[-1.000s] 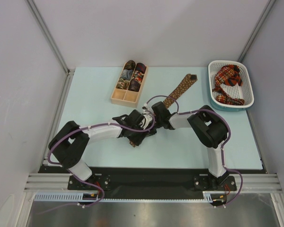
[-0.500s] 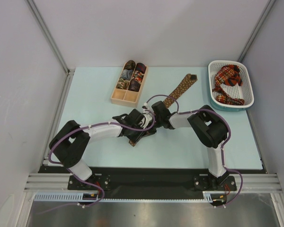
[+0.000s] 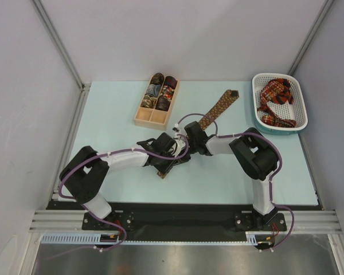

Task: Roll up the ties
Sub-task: Roll the tie

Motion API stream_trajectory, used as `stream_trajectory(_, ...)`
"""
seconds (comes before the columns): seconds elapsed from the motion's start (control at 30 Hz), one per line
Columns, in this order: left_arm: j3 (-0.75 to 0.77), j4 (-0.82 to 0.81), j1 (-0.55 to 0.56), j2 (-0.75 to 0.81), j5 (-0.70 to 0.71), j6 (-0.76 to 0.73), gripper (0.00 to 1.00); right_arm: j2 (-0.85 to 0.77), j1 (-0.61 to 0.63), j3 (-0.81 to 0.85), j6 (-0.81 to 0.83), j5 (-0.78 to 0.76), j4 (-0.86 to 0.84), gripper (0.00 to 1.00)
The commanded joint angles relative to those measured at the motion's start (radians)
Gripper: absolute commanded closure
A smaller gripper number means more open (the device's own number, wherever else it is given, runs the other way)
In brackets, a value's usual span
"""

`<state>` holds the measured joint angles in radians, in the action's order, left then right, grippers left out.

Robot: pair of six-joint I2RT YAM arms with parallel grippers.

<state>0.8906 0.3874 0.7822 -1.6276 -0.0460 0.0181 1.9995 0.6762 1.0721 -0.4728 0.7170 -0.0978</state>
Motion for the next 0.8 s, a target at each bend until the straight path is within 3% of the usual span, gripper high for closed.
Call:
stream_trajectory(0.0,0.01,0.031,0.014,-0.011,-0.049,0.013,0.64,-0.042,-0.015,0.012,0.046,-0.062,0.021,0.71)
stream_trajectory(0.07,0.008,0.033,0.014,-0.008,-0.038,0.013,0.64,-0.038,-0.013,0.014,0.048,-0.059,0.021,0.73)
stream_trajectory(0.2,0.011,0.028,0.012,0.005,-0.029,0.011,0.58,-0.028,-0.007,0.02,0.048,-0.054,0.023,0.85)
stream_trajectory(0.3,0.022,0.025,0.011,0.017,-0.014,0.013,0.47,-0.022,-0.006,0.025,0.046,-0.05,0.024,0.9)
stream_trajectory(0.5,0.041,0.016,0.002,0.058,0.009,0.016,0.28,-0.025,-0.004,0.025,0.046,-0.039,0.021,0.92)
stream_trajectory(0.77,0.031,-0.035,-0.018,0.068,0.037,0.011,0.21,-0.028,0.002,0.023,0.046,-0.025,0.009,0.93)
